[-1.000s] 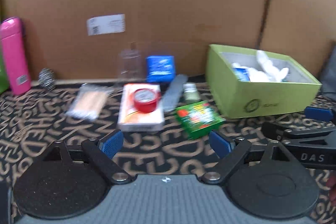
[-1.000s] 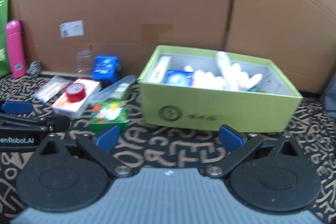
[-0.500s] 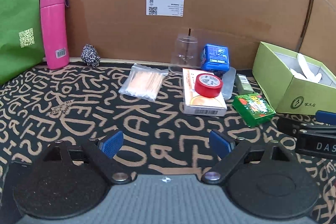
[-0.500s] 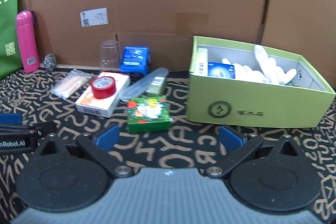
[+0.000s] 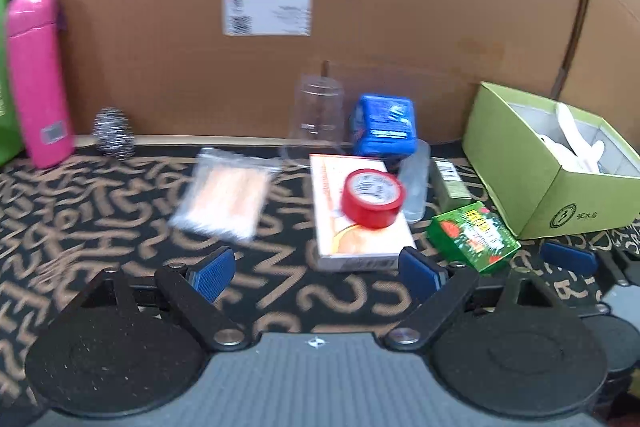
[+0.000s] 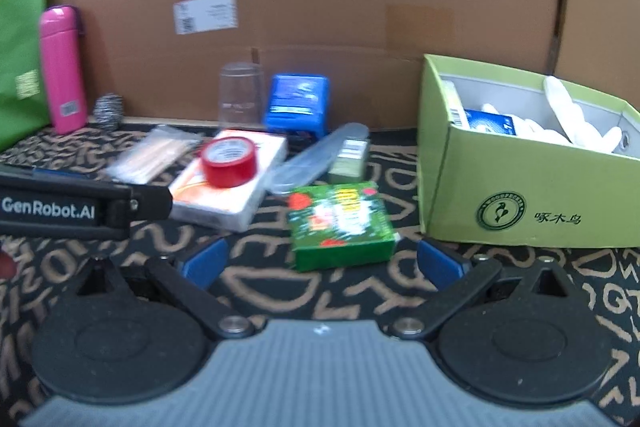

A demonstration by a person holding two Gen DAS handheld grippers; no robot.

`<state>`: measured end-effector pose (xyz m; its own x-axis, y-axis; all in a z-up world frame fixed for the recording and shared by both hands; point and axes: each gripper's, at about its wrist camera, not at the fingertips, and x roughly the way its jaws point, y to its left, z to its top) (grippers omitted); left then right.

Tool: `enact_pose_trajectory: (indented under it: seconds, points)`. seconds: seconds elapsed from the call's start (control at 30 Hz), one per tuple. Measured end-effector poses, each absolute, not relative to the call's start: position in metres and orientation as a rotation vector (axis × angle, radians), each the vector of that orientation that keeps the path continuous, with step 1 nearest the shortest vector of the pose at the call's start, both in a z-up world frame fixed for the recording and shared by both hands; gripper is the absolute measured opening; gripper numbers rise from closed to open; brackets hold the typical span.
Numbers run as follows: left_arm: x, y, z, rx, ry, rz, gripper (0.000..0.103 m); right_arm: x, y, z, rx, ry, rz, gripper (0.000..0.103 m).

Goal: Organize objects
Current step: 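Grasp the green box with the right tool while the left tool grasps the white medicine box, then release the green box and grasp the red tape roll with the right tool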

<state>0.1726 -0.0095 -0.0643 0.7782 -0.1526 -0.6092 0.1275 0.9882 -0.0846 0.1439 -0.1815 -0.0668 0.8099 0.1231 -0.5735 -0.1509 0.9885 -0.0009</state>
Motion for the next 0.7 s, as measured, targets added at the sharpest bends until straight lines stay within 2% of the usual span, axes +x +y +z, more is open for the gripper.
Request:
enact_pose_trajectory:
  seconds: [0.13,0.3,0.37,0.43,0.53,0.7]
  points:
    - [0.197,-0.026,-0.076,0.003,0.699,-0.156,0.092,0.168,-0.188,-0.074,-0.027,0.642,0.11,0.102]
    - [0.211,-0.025,-0.079,-0.045,0.704,-0.158,0.093,0.18,-0.194,-0.081,0.018,0.683,0.106,0.095]
    - [0.213,-0.022,-0.08,-0.071,0.712,-0.169,0.092,0.18,-0.19,-0.081,0.004,0.681,0.107,0.085]
    - [0.213,-0.019,-0.081,-0.097,0.713,-0.196,0.082,0.177,-0.187,-0.08,-0.014,0.672,0.117,0.064]
    - [0.21,-0.017,-0.08,-0.123,0.721,-0.226,0.073,0.173,-0.182,-0.078,-0.041,0.663,0.135,0.063]
    - [0.204,-0.016,-0.079,-0.126,0.722,-0.233,0.073,0.144,-0.179,-0.073,-0.081,0.658,0.14,0.062]
